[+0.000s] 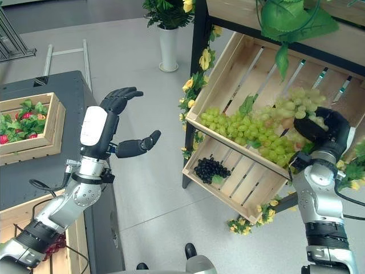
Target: Pick up the fruits from the basket on one side to the basket on the other side
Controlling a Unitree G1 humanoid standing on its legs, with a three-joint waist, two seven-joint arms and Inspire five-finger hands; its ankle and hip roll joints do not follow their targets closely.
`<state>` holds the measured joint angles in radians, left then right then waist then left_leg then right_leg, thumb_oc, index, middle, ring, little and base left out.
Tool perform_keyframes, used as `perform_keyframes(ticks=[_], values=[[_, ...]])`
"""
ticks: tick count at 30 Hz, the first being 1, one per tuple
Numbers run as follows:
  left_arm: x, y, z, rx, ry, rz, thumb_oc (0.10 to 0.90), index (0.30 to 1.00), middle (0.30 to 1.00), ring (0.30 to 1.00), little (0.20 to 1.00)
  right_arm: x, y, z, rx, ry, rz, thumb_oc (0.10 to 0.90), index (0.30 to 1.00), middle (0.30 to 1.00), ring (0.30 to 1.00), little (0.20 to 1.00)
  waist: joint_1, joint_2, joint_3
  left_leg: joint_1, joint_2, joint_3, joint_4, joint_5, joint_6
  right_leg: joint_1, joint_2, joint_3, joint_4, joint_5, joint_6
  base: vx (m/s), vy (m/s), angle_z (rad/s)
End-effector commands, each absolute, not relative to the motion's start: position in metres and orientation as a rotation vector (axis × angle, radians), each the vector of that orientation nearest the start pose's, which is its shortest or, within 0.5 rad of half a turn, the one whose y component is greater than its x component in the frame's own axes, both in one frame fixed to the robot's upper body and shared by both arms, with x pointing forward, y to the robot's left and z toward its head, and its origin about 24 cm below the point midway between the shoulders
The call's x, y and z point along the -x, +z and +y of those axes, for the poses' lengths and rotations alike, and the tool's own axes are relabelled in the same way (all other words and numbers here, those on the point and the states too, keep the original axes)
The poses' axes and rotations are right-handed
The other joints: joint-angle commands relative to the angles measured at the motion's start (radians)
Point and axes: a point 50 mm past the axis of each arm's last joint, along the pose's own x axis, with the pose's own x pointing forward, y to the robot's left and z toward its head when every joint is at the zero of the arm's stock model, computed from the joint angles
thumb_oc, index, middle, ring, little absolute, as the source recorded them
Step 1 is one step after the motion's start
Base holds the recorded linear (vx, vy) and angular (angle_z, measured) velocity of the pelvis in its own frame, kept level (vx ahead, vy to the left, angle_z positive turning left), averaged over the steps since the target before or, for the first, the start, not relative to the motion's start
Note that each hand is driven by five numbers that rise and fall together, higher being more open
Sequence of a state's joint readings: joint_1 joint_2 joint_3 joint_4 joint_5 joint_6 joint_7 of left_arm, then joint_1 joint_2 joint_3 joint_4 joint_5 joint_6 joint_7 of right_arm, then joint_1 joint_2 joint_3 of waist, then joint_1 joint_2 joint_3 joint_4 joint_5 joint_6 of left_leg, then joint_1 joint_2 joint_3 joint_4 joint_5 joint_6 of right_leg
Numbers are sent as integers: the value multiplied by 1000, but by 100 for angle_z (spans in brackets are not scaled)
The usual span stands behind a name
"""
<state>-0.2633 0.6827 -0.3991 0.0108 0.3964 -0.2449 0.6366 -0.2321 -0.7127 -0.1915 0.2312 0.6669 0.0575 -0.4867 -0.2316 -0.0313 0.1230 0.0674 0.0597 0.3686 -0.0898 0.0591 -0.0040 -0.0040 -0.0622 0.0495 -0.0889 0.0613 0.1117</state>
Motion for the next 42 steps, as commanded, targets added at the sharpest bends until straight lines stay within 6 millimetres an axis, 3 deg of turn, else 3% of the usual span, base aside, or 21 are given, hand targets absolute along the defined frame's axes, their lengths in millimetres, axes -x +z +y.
perform_keyframes(ticks=[1, 9, 17, 21, 25, 31, 34, 35, 42], values=[[-288, 179, 154, -800, 87, -930, 800, 900, 900, 900, 900, -291, 210, -343, 45, -565, -371, 800, 900, 900, 900, 900, 38, -11, -114, 52, 26, -42, 3, -96, -43, -8, 45, -88, 2, 12, -1, 0, 0, 0], [-288, 182, 143, -764, 58, -951, 800, 900, 900, 900, 900, -305, 187, -303, 11, -334, -340, 800, 900, 900, 900, 900, 48, -6, -107, 53, 22, -54, 3, -97, -40, -8, 39, -99, 2, 11, -2, -21, 3, -4], [-288, 181, 132, -734, 28, -970, 800, 900, 900, 900, 900, -318, 182, -264, -6, -169, -354, 800, 900, 900, 900, 900, 65, -4, -105, 52, 20, -70, 3, -98, -39, -5, 34, -105, 2, 9, -2, -13, 1, 0], [-287, 179, 130, -731, 23, -973, 800, 900, 900, 900, 900, -320, 179, -256, 81, -160, -324, 800, 900, 900, 900, 900, 69, -4, -104, 51, 19, -75, 3, -98, -39, -3, 34, -107, 2, 7, -1, 0, 0, 0], [-287, 179, 130, -738, 29, -971, 800, 900, 900, 900, 900, -319, 177, -267, 318, -253, -273, 800, 900, 900, 900, 900, 63, -8, -102, 51, 18, -75, 3, -97, -39, -5, 35, -104, 2, 9, 1, 0, 0, 0], [-289, 184, 133, -761, 67, -975, 800, 900, 900, 900, 900, -307, 208, -285, 652, -364, -310, 800, 900, 900, 900, 900, 33, -12, -98, 53, 17, -61, 3, -96, -37, -10, 45, -79, 2, 16, 3, -10, 0, 0], [-289, 184, 135, -767, 80, -976, 800, 900, 900, 900, 900, -301, 219, -289, 740, -389, -331, 800, 900, 900, 900, 900, 23, -12, -98, 54, 17, -53, 3, -98, -37, -11, 48, -72, 2, 16, 4, -7, 7, -3], [-289, 185, 136, -772, 90, -972, 800, 900, 900, 900, 900, -295, 231, -291, 802, -405, -359, 800, 900, 900, 900, 900, 13, -11, -98, 56, 17, -46, 3, -99, -36, -13, 51, -64, 2, 17, 5, 0, 0, 0], [-289, 187, 142, -780, 129, -964, 800, 900, 900, 900, 900, -271, 264, -288, 865, -463, -515, 800, 900, 900, 900, 900, -11, -3, -97, 60, 16, -26, 3, -104, -35, -16, 57, -43, 2, 17, 6, -1, 7, -1]])
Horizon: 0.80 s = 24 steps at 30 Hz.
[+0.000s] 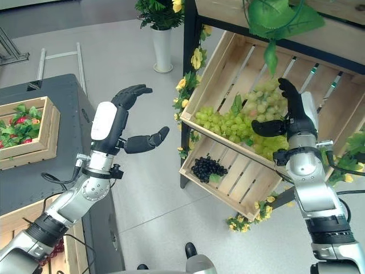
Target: Pick up the fruits from the basket on one side to the basket on the other side
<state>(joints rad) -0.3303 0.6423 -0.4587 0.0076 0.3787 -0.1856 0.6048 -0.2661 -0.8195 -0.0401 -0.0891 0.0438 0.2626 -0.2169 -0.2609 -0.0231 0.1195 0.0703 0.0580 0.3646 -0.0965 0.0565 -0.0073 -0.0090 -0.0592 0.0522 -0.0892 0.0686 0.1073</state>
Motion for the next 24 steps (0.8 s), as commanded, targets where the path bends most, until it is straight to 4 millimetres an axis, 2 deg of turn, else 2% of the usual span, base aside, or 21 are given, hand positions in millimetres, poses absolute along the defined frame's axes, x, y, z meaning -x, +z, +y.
perform_keyframes(ticks=[1, 7, 12, 16, 17, 18, 24], values=[[-289, 188, 143, -780, 134, -963, 800, 900, 900, 900, 900, -267, 266, -287, 868, -475, -532, 800, 900, 900, 900, 900, 15, -9, -93, 58, 18, -20, 9, -102, -31, -11, 55, -42, 2, 10, 10, 0, 13, -3], [-288, 188, 145, -779, 160, -956, 800, 900, 900, 900, 900, -254, 275, -281, 846, -518, -629, 800, 900, 900, 900, 900, 8, -2, -92, 59, 20, -12, 9, -106, -31, -12, 59, -35, 2, 7, 10, -1, 1, -1], [-287, 189, 146, -777, 164, -957, 800, 900, 900, 900, 900, -252, 276, -269, 727, -424, -674, 800, 900, 900, 900, 900, 13, 2, -91, 58, 21, -8, 9, -106, -33, -12, 58, -38, 2, 5, 8, -8, -1, -5], [-288, 188, 146, -777, 175, -957, 800, 900, 900, 900, 900, -257, 262, -246, 512, -192, -667, 800, 900, 900, 900, 900, 26, 5, -91, 57, 22, -13, 9, -102, -35, -11, 53, -53, 2, 4, 6, -7, 1, -6], [-288, 187, 147, -778, 175, -956, 800, 900, 900, 900, 900, -257, 262, -246, 511, -191, -667, 800, 900, 900, 900, 900, 24, 4, -92, 57, 22, -13, 9, -102, -35, -11, 53, -54, 2, 4, 6, 0, 0, 0], [-288, 186, 148, -779, 184, -956, 800, 900, 900, 900, 900, -258, 256, -237, 451, -119, -671, 800, 900, 900, 900, 900, 33, 6, -92, 56, 21, -16, 9, -100, -36, -9, 50, -63, 2, 3, 4, 0, 0, 0], [-288, 182, 153, -787, 220, -952, 800, 900, 900, 900, 900, -266, 235, -214, 190, 68, -602, 800, 900, 900, 900, 900, 61, 5, -94, 50, 18, -37, 9, -95, -38, -3, 40, -97, 2, -1, 3, -11, 0, 5]])
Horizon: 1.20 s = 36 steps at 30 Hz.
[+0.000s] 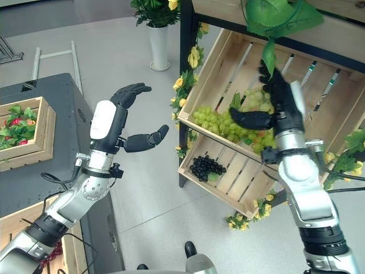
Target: Pick up the fruits from the basket on one side to the basket on the other side
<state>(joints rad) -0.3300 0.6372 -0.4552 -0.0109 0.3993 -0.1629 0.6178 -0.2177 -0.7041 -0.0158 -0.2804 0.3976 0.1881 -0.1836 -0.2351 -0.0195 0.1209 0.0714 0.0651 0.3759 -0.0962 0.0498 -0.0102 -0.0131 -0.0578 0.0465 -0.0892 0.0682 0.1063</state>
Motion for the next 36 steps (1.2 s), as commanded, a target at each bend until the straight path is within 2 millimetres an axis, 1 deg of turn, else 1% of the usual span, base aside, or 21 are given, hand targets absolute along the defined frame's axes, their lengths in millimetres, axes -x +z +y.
perform_keyframes(ticks=[1, 3, 4, 7, 8, 10, 11, 12, 13, 14, 15, 18, 20, 22, 27, 30, 31, 32, 33, 35, 36], values=[[-288, 180, 155, -790, 231, -947, 800, 900, 900, 900, 900, -267, 230, -207, 140, 109, -581, 800, 900, 900, 900, 900, 45, 2, -96, 47, 10, -57, 9, -88, -35, 3, 36, -100, 2, -1, 3, -11, 1, 16], [-288, 177, 158, -794, 247, -941, 800, 900, 900, 900, 900, -270, 221, -195, 42, 177, -545, 800, 900, 900, 900, 900, 60, 2, -96, 43, 7, -74, 9, -86, -33, 8, 34, -115, 2, -3, 1, -10, -3, 11], [-287, 176, 159, -797, 253, -938, 800, 900, 900, 900, 900, -270, 219, -193, 25, 193, -540, 800, 900, 900, 900, 900, 61, 1, -96, 42, 6, -80, 9, -86, -33, 10, 33, -119, 2, -4, 0, -6, -10, 7], [-286, 170, 163, -805, 280, -924, 800, 900, 900, 900, 900, -273, 213, -176, -95, 276, -540, 800, 900, 900, 900, 900, 95, 1, -95, 33, 2, -111, 9, -79, -32, 23, 29, -150, 2, -10, -5, -10, -17, 16], [-286, 168, 165, -813, 291, -915, 800, 900, 900, 900, 900, -273, 212, -170, -126, 305, -552, 800, 900, 900, 900, 900, 105, 0, -94, 30, 0, -125, 9, -78, -33, 29, 28, -162, 2, -13, -7, -11, -22, 17], [-286, 166, 167, -821, 306, -907, 800, 900, 900, 900, 900, -273, 213, -166, -139, 328, -572, 800, 900, 900, 900, 900, 114, -1, -94, 28, -2, -136, 9, -77, -32, 35, 27, -173, 2, -17, -9, 0, -22, 28], [-285, 164, 171, -831, 324, -897, 800, 900, 900, 900, 900, -272, 217, -160, -145, 347, -611, 800, 900, 900, 900, 900, 135, -3, -92, 26, -6, -153, 9, -74, -33, 44, 27, -188, 2, -23, -13, 7, -32, 31], [-283, 163, 175, -839, 338, -891, 800, 900, 900, 900, 900, -270, 219, -158, -138, 365, -651, 800, 900, 900, 900, 900, 146, -4, -90, 24, -8, -164, 9, -72, -33, 51, 26, -199, 2, -27, -15, 7, -28, 29], [-283, 163, 175, -840, 341, -891, 800, 900, 900, 900, 900, -269, 220, -158, -140, 369, -655, 800, 900, 900, 900, 900, 146, -4, -90, 24, -8, -165, 9, -72, -33, 52, 26, -200, 2, -28, -15, 14, -26, 33], [-280, 160, 181, -857, 363, -881, 800, 900, 900, 900, 900, -266, 224, -156, -139, 386, -700, 800, 900, 900, 900, 900, 166, -5, -86, 21, -12, -180, 9, -70, -33, 60, 25, -213, 4, -33, -18, 15, -20, 30], [-280, 159, 183, -863, 373, -874, 800, 900, 900, 900, 900, -265, 225, -156, -146, 394, -709, 800, 900, 900, 900, 900, 168, -5, -86, 21, -12, -184, 9, -69, -33, 62, 25, -216, 4, -34, -19, 19, -26, 31], [-274, 153, 200, -894, 425, -843, 800, 900, 900, 900, 900, -258, 230, -157, -172, 437, -774, 800, 900, 900, 900, 900, 202, -7, -84, 11, -21, -211, 9, -67, -34, 72, 22, -239, 3, -42, -22, 16, -26, 28], [-270, 148, 210, -916, 466, -810, 800, 900, 900, 900, 900, -256, 225, -155, -193, 473, -761, 800, 900, 900, 900, 900, 224, -7, -82, -1, -28, -234, 9, -63, -35, 75, 20, -254, 3, -47, -25, 14, -14, 29], [-266, 145, 217, -929, 490, -790, 800, 900, 900, 900, 900, -256, 220, -154, -178, 480, -740, 800, 900, 900, 900, 900, 239, -7, -79, -11, -31, -249, 9, -59, -37, 77, 18, -265, 3, -50, -26, 14, -8, 32], [-256, 126, 240, -1018, 559, -666, 800, 900, 900, 900, 900, -263, 184, -153, -117, 447, -577, 800, 900, 900, 900, 900, 286, -6, -59, -50, -40, -300, 9, -34, -45, 71, 15, -301, 18, -62, -33, 16, 1, 39], [-250, 116, 260, -1085, 616, -599, 800, 900, 900, 900, 900, -268, 166, -154, -85, 424, -501, 800, 900, 900, 900, 900, 316, -3, -35, -78, -45, -326, 11, -15, -48, 53, 8, -327, 37, -68, -39, -11, 38, 32], [-246, 111, 269, -1090, 642, -567, 800, 900, 900, 900, 900, -270, 154, -154, -76, 421, -445, 800, 900, 900, 900, 900, 326, -2, -23, -87, -48, -335, 16, -9, -50, 48, 4, -338, 46, -71, -41, 9, 51, 26], [-246, 109, 270, -1098, 645, -554, 800, 900, 900, 900, 900, -270, 153, -153, -71, 421, -439, 800, 900, 900, 900, 900, 327, -3, -22, -88, -48, -336, 16, -9, -50, 47, 4, -340, 47, -71, -41, 31, 78, 36], [-241, 103, 280, -1159, 658, -516, 800, 900, 900, 900, 900, -270, 137, -154, -65, 414, -362, 800, 900, 900, 900, 900, 336, 0, -11, -95, -50, -341, 19, -4, -51, 45, 0, -350, 54, -75, -42, 40, 67, 26], [-236, 98, 290, -1214, 669, -469, 800, 900, 900, 900, 900, -268, 118, -155, -27, 405, -277, 800, 900, 900, 900, 900, 343, 1, -3, -104, -51, -347, 22, 0, -53, 40, -4, -361, 64, -82, -42, 52, 85, 15], [-231, 93, 298, -1252, 671, -431, 800, 900, 900, 900, 900, -264, 99, -158, 0, 394, -200, 800, 900, 900, 900, 900, 347, 4, 6, -115, -52, -349, 28, 3, -53, 33, -6, -371, 76, -88, -44, 47, 88, 9]])
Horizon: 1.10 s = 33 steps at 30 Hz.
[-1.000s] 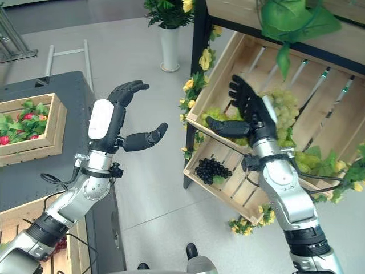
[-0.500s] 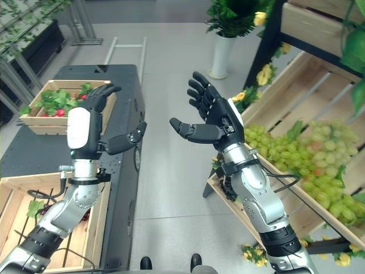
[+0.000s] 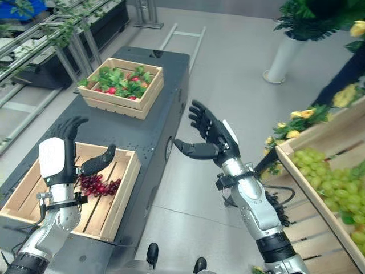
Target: Pick up the fruits from the basket on one side to the basket on the other side
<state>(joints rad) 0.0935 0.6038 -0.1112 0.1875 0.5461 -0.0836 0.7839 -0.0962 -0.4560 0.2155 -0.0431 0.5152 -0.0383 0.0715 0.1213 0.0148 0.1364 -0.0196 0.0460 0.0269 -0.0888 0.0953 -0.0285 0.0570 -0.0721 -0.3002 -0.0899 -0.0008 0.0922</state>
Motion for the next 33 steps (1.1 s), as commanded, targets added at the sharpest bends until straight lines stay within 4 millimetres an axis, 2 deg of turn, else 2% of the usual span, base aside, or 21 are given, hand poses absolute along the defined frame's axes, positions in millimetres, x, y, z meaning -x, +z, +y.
perform_keyframes(ticks=[1, 4, 8, 12, 16, 25, 28, 33], values=[[-229, 91, 302, -1270, 674, -414, 800, 900, 900, 900, 900, -262, 91, -160, -3, 389, -163, 800, 900, 900, 900, 900, -8, -29, -4, -27, -32, 1, 22, -40, -35, -40, 7, -28, 82, -21, -30, 50, 108, 17], [-222, 84, 316, -1320, 689, -348, 800, 900, 900, 900, 900, -256, 64, -165, 12, 386, -54, 800, 900, 900, 900, 900, -7, -25, 18, -47, -31, 2, 36, -38, -35, -56, 2, -38, 106, -33, -32, 20, 94, 14], [-219, 81, 340, -1387, 768, -285, 800, 900, 900, 900, 900, -248, 34, -170, 17, 398, 67, 800, 900, 900, 900, 900, -22, -21, 93, -102, -33, 7, 92, -44, -30, -117, -9, -44, 164, -50, -38, -38, 131, 0], [-222, 84, 350, -1387, 839, -294, 800, 900, 900, 900, 900, -243, 25, -169, 48, 446, 115, 800, 900, 900, 900, 900, -32, -25, 146, -145, -37, 8, 141, -52, -26, -156, -13, -35, 211, -62, -38, -34, 81, -1], [-228, 89, 364, -1433, 878, -273, 800, 900, 900, 900, 900, -233, 12, -170, 47, 482, 163, 800, 900, 900, 900, 900, -45, -47, 208, -200, -40, 20, 223, -73, -17, -204, -20, -30, 287, -86, -40, 9, 38, 4], [-245, 109, 379, -1552, 910, -263, 800, 900, 900, 900, 900, -235, 12, -172, 87, 499, 165, 800, 900, 900, 900, 900, -66, -75, 303, -327, -38, 59, 384, -115, 5, -316, -30, 3, 433, -120, -48, -8, 59, -2], [-249, 122, 387, -1612, 918, -256, 800, 900, 900, 900, 900, -236, 14, -176, 93, 509, 161, 800, 900, 900, 900, 900, -71, -91, 336, -359, -34, 68, 432, -150, 5, -343, -28, 24, 481, -151, -44, 27, 33, -11], [-264, 142, 387, -1750, 793, -255, 800, 900, 900, 900, 900, -242, 20, -174, 97, 535, 146, 800, 900, 900, 900, 900, -82, -104, 371, -409, -22, 83, 466, -157, 7, -380, -21, 30, 495, -149, -44, -46, 25, -2]])
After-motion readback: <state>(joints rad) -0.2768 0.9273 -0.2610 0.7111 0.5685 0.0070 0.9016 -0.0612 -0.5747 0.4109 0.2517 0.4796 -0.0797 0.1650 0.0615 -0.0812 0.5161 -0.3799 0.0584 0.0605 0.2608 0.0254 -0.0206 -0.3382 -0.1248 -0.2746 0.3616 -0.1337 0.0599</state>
